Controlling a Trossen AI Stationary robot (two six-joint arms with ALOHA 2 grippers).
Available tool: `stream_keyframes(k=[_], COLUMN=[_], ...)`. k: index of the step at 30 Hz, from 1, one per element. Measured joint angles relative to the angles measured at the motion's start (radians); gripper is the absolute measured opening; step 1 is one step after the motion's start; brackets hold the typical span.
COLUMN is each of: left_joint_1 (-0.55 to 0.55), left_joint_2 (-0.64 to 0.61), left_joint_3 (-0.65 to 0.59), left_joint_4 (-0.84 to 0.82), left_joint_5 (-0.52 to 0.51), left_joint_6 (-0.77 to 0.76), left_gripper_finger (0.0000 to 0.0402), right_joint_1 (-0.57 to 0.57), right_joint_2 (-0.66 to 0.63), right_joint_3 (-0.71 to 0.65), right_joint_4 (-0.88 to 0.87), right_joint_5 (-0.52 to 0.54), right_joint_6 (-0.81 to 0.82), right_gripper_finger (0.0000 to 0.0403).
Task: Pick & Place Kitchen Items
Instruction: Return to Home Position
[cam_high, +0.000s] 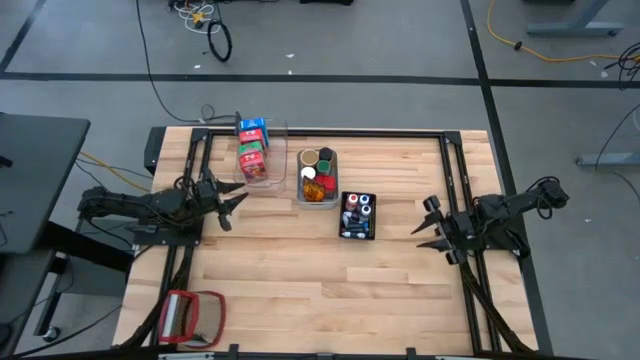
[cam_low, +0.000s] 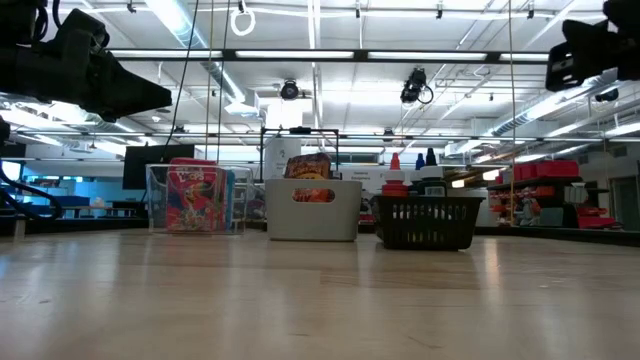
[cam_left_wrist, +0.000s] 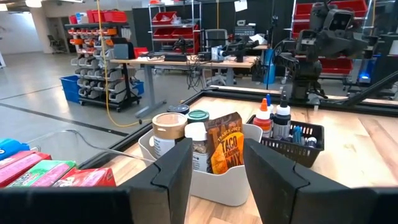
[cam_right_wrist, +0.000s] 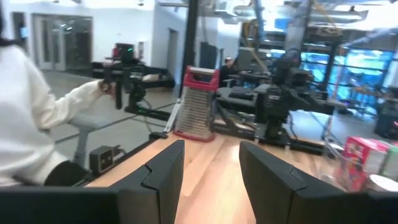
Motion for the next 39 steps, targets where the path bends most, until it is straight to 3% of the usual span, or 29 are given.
stream_keyframes(k=[14,21,39], left_joint_1=[0.000,0.000,0.000], left_joint_2=[0.000,0.000,0.000], left_joint_3=[0.000,0.000,0.000], left_joint_4=[-0.001,-0.001,-0.001], left_joint_5=[0.000,0.000,0.000], left_joint_6=[0.000,0.000,0.000], left_gripper_finger=[0.0151,0.0151,0.0151], right_joint_1=[-0.002,-0.002,-0.003], right_joint_2=[0.000,0.001,0.004], right_joint_3=[-0.032,-0.032,-0.032], right_joint_4=[0.025,-0.005,-0.003], right_joint_5=[0.089,0.293,0.270], right_joint_6=[0.051,0.041,0.041], right_gripper_finger=[0.0165,0.0165,0.0165])
